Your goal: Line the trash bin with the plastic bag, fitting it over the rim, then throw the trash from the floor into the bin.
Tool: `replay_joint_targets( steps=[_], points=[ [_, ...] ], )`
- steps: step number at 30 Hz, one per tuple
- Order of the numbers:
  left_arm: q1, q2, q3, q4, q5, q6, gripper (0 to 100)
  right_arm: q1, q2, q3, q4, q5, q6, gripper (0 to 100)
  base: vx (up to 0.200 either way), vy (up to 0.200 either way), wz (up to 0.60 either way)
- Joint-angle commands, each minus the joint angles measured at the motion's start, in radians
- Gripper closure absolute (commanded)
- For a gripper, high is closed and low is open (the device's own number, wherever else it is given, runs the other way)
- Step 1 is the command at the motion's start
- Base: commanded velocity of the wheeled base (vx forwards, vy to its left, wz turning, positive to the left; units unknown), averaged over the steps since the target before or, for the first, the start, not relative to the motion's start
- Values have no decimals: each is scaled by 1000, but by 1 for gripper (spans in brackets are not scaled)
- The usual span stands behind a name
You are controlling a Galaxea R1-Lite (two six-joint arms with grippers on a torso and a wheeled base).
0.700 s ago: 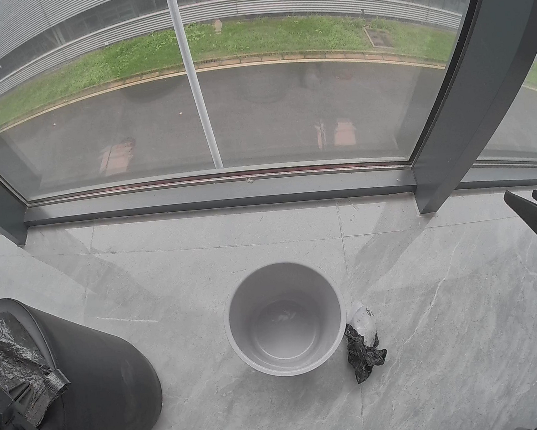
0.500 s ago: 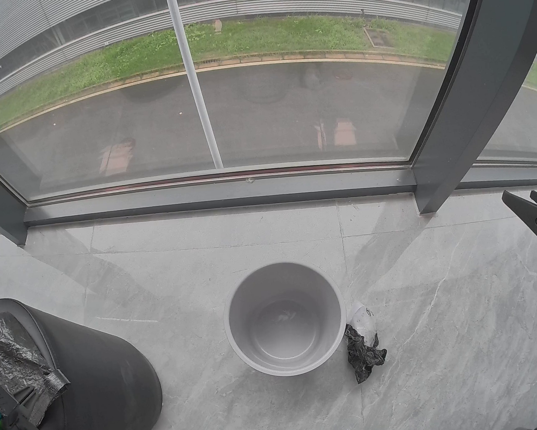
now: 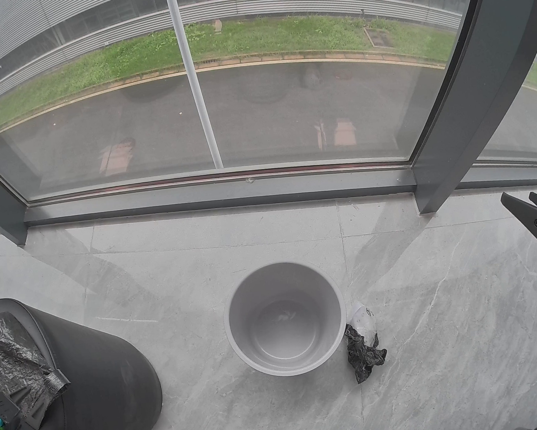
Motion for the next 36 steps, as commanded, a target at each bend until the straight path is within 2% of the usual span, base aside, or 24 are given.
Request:
replay_joint_targets(
  steps=[1, 15, 22, 28, 36],
  points=[
    [1, -7, 8, -1, 2, 4, 0, 1, -4, 1, 0, 1, 1, 0, 0, 0, 0],
    [7, 99, 11, -28, 16, 10, 0, 1, -3, 1, 0, 1, 1, 0, 0, 0, 0],
    [10, 234, 13, -159, 73, 10, 0, 3, -1, 10, -2, 1, 1, 0, 0, 0, 0],
    [13, 294, 13, -179, 118, 11, 0, 3, 6, 10, -2, 1, 1, 0, 0, 0, 0],
    [21, 365, 8, -232, 125, 8, 0, 3, 5, 10, -2, 1, 1, 0, 0, 0, 0]
  ],
)
